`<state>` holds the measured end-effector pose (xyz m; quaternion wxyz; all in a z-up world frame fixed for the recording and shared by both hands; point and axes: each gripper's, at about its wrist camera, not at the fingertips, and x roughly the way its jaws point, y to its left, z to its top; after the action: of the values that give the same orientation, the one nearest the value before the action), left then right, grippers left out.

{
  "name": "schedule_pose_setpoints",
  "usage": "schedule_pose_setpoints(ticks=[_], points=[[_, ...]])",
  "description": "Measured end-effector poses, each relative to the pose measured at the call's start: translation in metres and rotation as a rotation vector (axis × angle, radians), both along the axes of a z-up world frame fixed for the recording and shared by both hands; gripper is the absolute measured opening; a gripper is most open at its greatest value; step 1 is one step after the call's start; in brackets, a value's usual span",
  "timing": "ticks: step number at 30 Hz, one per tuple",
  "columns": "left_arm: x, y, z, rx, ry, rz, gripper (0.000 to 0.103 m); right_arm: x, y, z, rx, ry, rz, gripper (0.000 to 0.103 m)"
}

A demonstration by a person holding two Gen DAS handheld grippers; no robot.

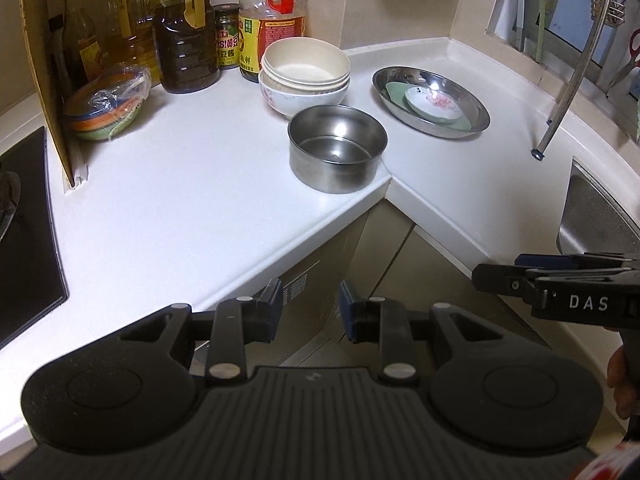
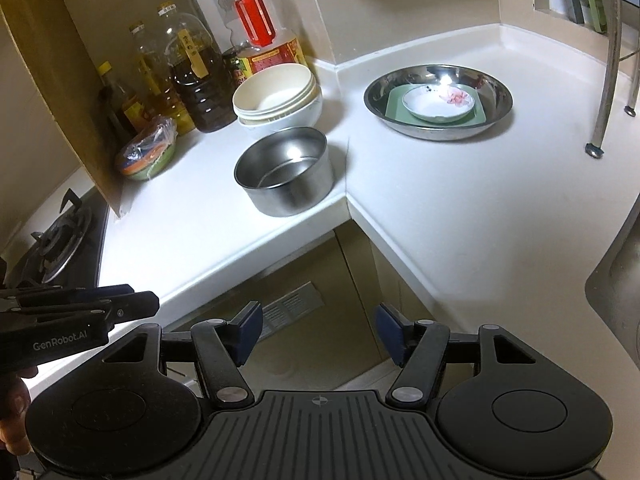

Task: Organize plates and bowls
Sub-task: 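Move the left gripper to the steel pot and grasp its rim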

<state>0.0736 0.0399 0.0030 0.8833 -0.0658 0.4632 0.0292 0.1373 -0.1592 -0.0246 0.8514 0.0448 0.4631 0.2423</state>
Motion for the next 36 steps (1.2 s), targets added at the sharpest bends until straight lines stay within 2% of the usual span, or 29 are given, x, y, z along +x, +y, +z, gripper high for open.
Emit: schedule_pose_setpoints(ticks=[23,30,36], points=[[0.002,-0.03,-0.001,0.034,0.0,0.055,0.027,0.013,-0.035,-0.006,0.026,0.001,0.012,0.063],[0.008,-0.022,-0.008,0.04,0.015,0.087,0.027,0.027,-0.035,-0.009,0.026,0.003,0.012,0.063],[0.03,-0.003,-0.013,0.034,0.008,0.101,0.027,0.054,-0.03,-0.016,0.006,0.004,-0.022,0.063]])
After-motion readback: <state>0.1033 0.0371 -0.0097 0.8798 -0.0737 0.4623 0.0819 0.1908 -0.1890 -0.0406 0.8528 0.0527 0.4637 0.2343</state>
